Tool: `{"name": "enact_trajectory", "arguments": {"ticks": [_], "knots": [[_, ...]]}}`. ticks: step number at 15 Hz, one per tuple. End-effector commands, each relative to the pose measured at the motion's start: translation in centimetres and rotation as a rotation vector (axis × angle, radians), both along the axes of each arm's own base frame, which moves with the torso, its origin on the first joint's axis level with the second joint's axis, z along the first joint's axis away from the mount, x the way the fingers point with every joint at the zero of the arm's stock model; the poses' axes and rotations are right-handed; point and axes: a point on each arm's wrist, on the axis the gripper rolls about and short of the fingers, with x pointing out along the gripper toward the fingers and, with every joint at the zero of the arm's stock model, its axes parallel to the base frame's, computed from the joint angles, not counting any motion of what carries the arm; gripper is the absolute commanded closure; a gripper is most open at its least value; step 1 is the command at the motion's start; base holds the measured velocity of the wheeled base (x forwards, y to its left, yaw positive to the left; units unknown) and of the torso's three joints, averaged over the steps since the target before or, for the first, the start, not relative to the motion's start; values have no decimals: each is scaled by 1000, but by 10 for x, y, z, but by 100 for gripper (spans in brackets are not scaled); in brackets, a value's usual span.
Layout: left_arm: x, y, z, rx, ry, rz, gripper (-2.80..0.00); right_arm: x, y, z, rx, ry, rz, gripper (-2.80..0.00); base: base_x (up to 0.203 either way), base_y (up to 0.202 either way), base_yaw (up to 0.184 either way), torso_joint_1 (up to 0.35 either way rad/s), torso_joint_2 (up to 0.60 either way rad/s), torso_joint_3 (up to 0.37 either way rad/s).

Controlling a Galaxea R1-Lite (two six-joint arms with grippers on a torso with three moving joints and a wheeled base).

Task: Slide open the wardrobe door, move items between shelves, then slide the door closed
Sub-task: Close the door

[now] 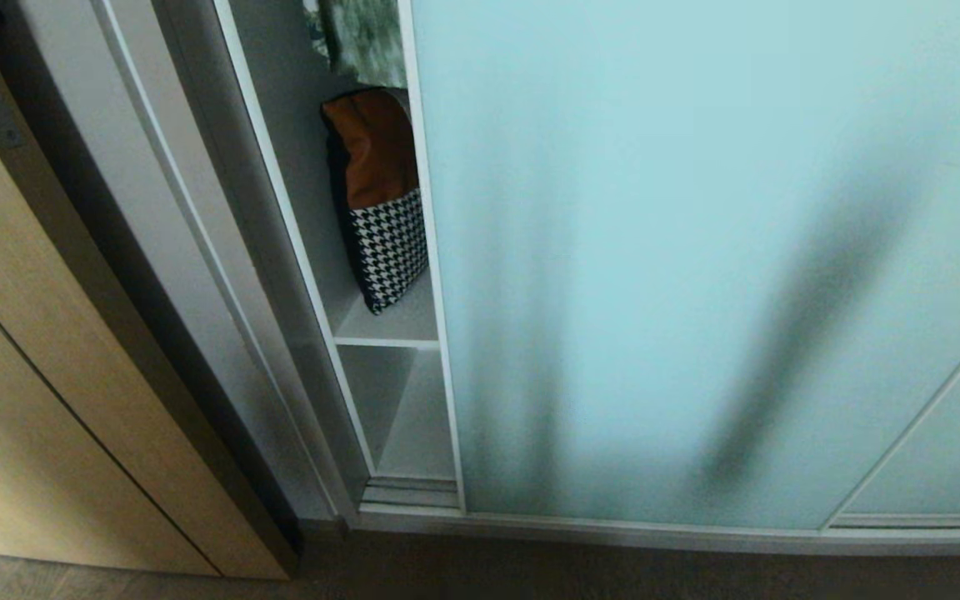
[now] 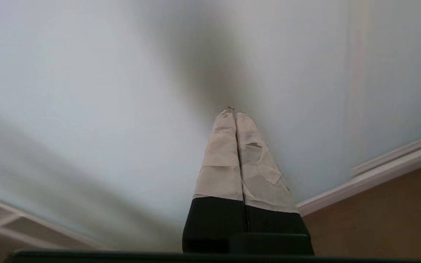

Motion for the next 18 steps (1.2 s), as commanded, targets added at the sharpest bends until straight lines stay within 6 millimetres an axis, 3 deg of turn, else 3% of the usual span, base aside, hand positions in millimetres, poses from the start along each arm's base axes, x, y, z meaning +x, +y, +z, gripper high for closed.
{"name": "enact_trajectory", "arguments": {"ticks": [1,3,5,7,9,11,13,15,18], "knots": [[0,0,0,0,1,1,0,-62,6,-16,-114,-149,-39,0,0,0,0,0,0,0],[0,0,0,1,2,0,0,-88,10,-44,-248,-156,-18,0,0,0,0,0,0,0],[0,0,0,1,3,1,0,-89,12,-80,-339,-31,43,0,0,0,0,0,0,0],[0,0,0,1,2,0,0,-88,12,-91,-315,70,131,0,0,0,0,0,0,0],[0,0,0,1,3,0,0,-95,11,-101,-355,66,208,0,0,0,0,0,0,0],[0,0,0,1,3,0,0,-109,11,-127,-434,27,215,0,0,0,0,0,0,0],[0,0,0,1,3,0,0,-105,11,-155,-429,24,238,0,0,0,0,0,0,0],[0,0,0,1,3,0,0,-103,12,-165,-321,69,287,0,0,0,0,0,0,0],[0,0,0,1,1,0,0,-102,12,-164,-398,55,278,0,0,0,0,0,0,0]]}}
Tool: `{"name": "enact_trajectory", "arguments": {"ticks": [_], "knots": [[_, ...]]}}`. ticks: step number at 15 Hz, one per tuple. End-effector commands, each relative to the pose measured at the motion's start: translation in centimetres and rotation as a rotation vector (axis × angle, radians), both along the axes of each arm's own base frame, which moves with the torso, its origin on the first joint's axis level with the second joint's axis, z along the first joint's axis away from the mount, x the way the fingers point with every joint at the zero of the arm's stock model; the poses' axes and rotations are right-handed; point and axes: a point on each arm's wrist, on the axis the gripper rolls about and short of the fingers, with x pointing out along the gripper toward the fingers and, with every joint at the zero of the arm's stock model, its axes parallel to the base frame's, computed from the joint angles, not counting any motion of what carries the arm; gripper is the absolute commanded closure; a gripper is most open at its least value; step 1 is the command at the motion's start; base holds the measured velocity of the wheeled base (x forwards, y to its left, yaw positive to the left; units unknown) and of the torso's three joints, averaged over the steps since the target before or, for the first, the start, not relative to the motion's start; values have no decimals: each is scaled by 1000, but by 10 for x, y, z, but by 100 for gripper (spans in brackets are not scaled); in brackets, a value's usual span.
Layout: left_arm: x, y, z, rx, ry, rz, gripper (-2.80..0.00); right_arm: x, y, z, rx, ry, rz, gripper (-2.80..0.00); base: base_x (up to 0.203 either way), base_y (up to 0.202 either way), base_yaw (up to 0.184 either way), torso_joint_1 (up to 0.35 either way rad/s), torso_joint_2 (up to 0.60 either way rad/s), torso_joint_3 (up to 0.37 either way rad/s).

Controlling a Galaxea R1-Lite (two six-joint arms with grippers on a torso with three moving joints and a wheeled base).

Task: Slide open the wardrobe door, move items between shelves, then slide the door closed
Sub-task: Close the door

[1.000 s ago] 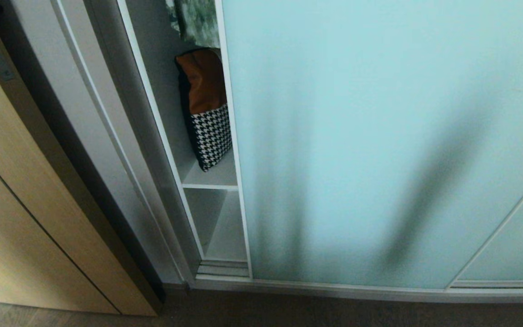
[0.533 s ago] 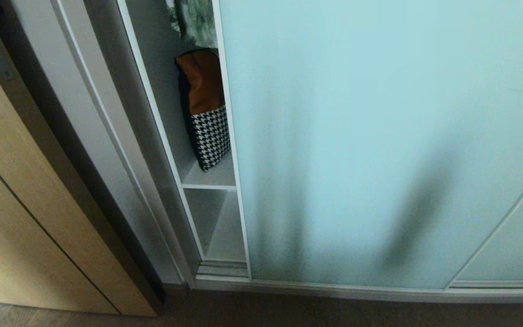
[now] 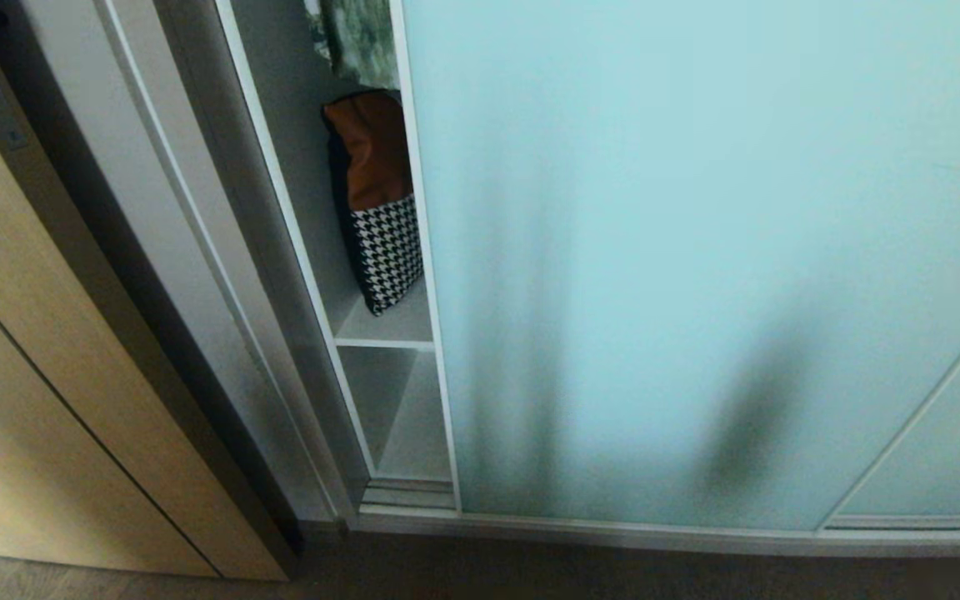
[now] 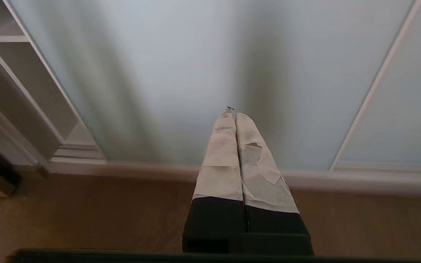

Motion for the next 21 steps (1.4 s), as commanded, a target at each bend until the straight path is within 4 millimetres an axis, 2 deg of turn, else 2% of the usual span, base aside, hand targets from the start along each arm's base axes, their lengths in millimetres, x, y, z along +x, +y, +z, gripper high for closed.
{"name": "enact_trajectory", "arguments": {"ticks": [1,4,11,21], "knots": [[0,0,0,0,1,1,0,0,0,-4,-98,3,-5,0,0,0,0,0,0,0],[0,0,0,0,0,0,0,0,1,-6,-235,19,24,0,0,0,0,0,0,0],[0,0,0,0,0,0,0,0,1,-7,-131,33,24,0,0,0,0,0,0,0],[0,0,0,-1,0,0,0,0,1,-7,-125,34,24,0,0,0,0,0,0,0]]}}
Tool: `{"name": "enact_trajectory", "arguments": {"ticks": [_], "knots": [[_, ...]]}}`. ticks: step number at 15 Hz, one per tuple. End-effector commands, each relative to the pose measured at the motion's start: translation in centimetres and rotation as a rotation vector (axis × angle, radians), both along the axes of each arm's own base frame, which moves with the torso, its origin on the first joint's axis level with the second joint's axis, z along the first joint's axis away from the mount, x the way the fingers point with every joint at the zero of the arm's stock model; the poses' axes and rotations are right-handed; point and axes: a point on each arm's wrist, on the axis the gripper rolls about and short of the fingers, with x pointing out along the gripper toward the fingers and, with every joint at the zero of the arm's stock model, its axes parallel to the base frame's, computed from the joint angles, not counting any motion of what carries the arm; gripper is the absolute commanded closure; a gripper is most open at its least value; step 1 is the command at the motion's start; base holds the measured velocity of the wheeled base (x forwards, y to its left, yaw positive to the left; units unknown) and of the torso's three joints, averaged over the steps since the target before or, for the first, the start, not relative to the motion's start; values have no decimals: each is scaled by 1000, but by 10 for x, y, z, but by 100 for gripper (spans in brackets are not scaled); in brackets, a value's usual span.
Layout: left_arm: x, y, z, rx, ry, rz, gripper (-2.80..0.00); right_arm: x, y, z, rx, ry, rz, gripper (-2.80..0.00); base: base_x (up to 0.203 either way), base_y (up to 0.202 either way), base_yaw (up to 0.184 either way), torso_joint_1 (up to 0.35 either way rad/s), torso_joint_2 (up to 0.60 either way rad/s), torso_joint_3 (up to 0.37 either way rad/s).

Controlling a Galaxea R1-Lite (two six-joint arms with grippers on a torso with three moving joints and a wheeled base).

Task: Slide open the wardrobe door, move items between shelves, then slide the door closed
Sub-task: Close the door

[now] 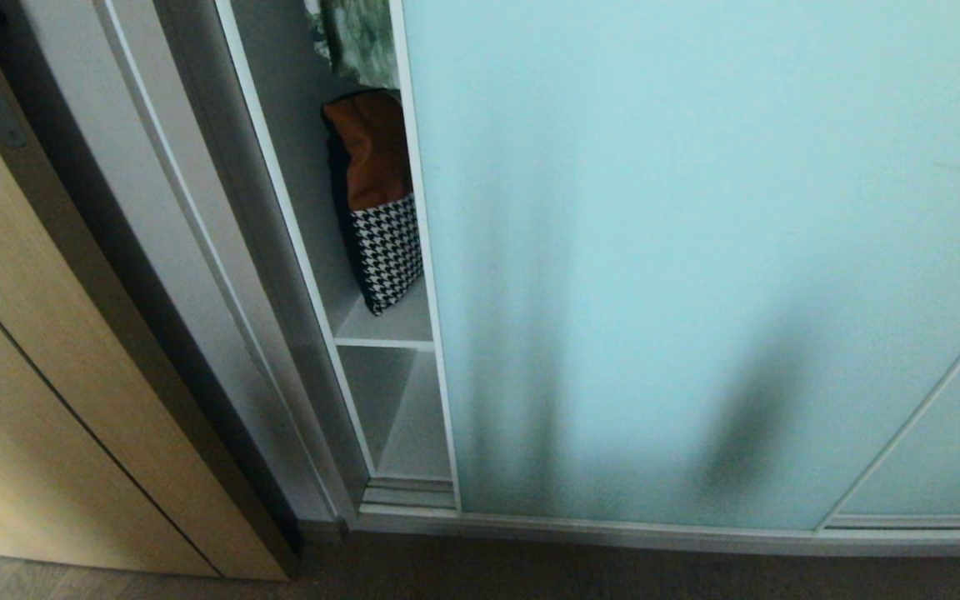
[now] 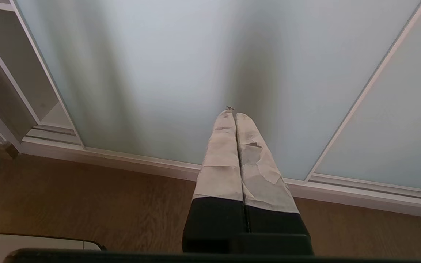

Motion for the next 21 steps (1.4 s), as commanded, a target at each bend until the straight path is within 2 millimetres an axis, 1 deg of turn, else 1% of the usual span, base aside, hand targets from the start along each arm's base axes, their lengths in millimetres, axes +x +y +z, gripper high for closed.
{"name": "enact_trajectory", "arguments": {"ticks": [1,2,3,5,6,7,8,10,11,13,15,16,17,18,19,21], "knots": [[0,0,1,6,-9,6,0,0,0,0,-1,1,1,0,0,0,0,0,0,0],[-2,0,8,8,-39,10,0,0,0,0,-1,1,1,0,0,0,0,0,0,0],[-6,0,24,9,-86,16,0,0,0,0,-1,1,1,0,0,0,0,0,0,0],[-20,0,75,10,-202,22,0,0,0,0,-1,1,1,0,0,0,0,0,0,0],[-23,0,108,11,-243,20,0,0,0,0,-1,1,1,0,0,0,0,0,0,0],[-17,0,137,10,-234,15,0,0,0,0,-1,1,1,0,0,0,0,0,0,0],[-3,0,163,9,-208,4,0,0,0,0,-1,1,1,0,0,0,0,0,0,0],[41,0,210,-1,-134,-40,0,0,0,0,-1,1,1,0,0,0,0,0,0,0],[66,0,227,-5,-97,-66,0,0,0,0,-1,1,1,0,0,0,0,0,0,0],[127,-1,256,-17,-29,-149,0,0,0,0,-1,1,1,0,0,0,0,0,0,0],[182,-6,283,-45,-19,-243,0,0,0,0,-1,1,1,0,0,0,0,0,0,0],[205,-11,295,-69,-25,-305,0,0,0,0,-1,1,1,0,0,0,0,0,0,0],[226,-19,302,-95,-18,-403,0,0,0,0,-1,1,1,0,0,0,0,0,0,0],[243,-28,302,-114,7,-512,0,0,0,0,-1,1,1,0,0,0,0,0,0,0],[257,-39,298,-129,38,-618,0,0,0,0,-1,1,1,0,0,0,0,0,0,0],[283,-56,284,-150,105,-719,0,0,0,0,-1,1,1,0,0,0,0,0,0,0]]}}
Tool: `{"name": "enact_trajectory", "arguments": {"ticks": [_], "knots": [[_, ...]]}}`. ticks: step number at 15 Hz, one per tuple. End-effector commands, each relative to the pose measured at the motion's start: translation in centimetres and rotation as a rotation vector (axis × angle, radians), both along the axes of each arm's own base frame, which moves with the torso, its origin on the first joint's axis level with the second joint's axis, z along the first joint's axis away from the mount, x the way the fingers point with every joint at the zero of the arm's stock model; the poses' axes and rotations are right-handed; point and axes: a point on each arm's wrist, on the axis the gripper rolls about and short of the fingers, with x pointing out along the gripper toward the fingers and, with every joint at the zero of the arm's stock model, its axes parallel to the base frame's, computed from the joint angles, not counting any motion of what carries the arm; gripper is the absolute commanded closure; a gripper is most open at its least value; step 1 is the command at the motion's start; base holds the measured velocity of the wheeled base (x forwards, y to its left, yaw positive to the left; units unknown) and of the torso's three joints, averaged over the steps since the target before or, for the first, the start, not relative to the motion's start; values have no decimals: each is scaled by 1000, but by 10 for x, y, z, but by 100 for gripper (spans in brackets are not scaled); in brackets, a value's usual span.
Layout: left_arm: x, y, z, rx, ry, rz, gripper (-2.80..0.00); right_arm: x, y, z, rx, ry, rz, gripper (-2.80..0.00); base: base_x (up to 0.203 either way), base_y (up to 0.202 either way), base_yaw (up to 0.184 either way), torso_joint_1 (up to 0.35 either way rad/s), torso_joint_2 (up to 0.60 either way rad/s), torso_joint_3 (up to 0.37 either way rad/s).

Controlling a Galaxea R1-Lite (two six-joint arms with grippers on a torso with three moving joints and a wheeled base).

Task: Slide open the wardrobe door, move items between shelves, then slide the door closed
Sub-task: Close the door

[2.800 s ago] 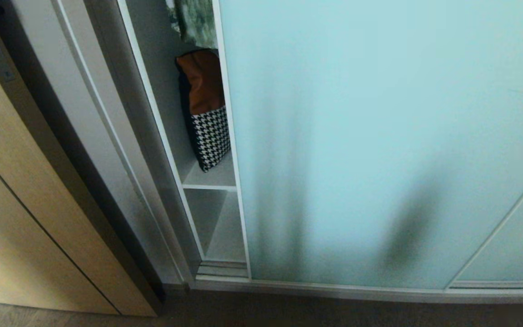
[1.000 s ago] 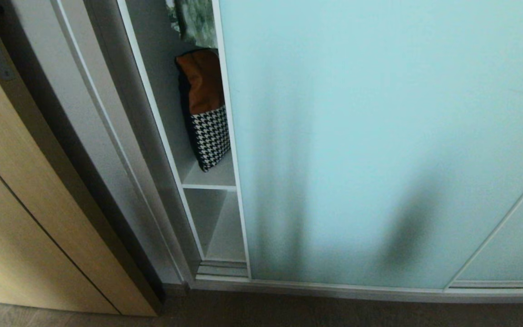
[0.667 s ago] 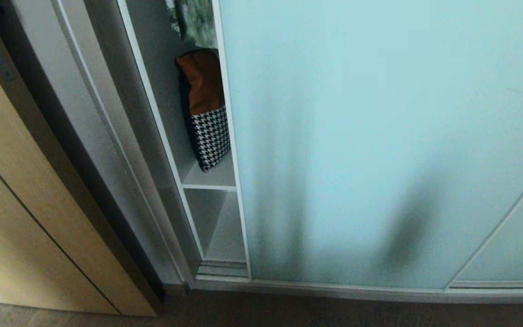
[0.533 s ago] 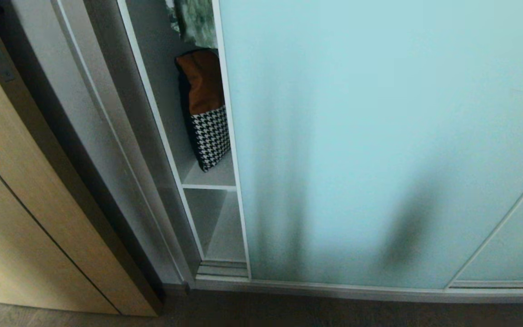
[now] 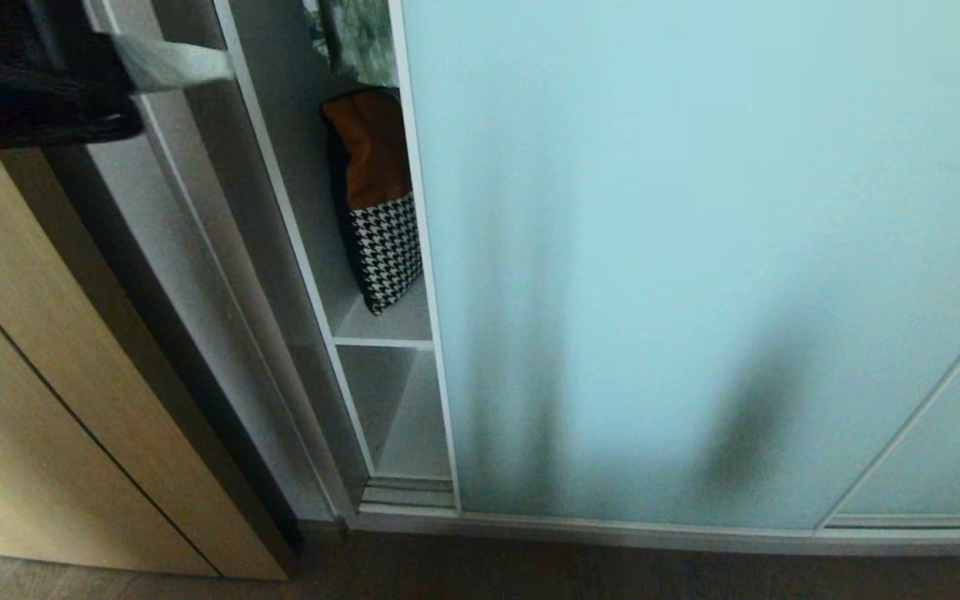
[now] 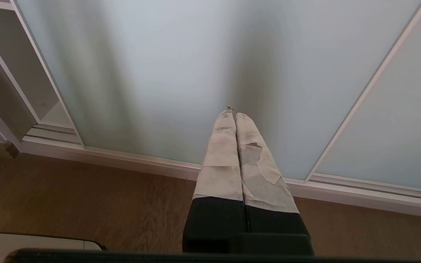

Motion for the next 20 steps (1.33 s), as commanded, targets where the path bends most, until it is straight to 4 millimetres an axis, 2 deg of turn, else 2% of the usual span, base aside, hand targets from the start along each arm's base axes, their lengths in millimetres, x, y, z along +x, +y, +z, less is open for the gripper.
{"name": "enact_trajectory", "arguments": {"ticks": [1,6,11,14,16,20], "knots": [[58,-25,-31,5,136,-99,0,0,0,0,-1,0,1,0,0,0,0,0,0,0],[104,-47,-32,-179,279,-133,0,0,0,0,-1,0,1,0,0,0,0,0,0,0],[128,-63,-48,-207,341,-105,0,0,0,0,-1,0,1,0,0,0,0,0,0,0],[136,-69,-39,-363,412,-94,0,0,0,0,-1,0,1,0,0,0,0,0,0,0],[140,-71,-40,-373,427,-106,0,0,0,0,-1,0,1,0,0,0,0,0,0,0],[149,-74,-38,-501,517,-108,0,0,0,0,-1,0,1,0,0,0,0,0,0,0]]}}
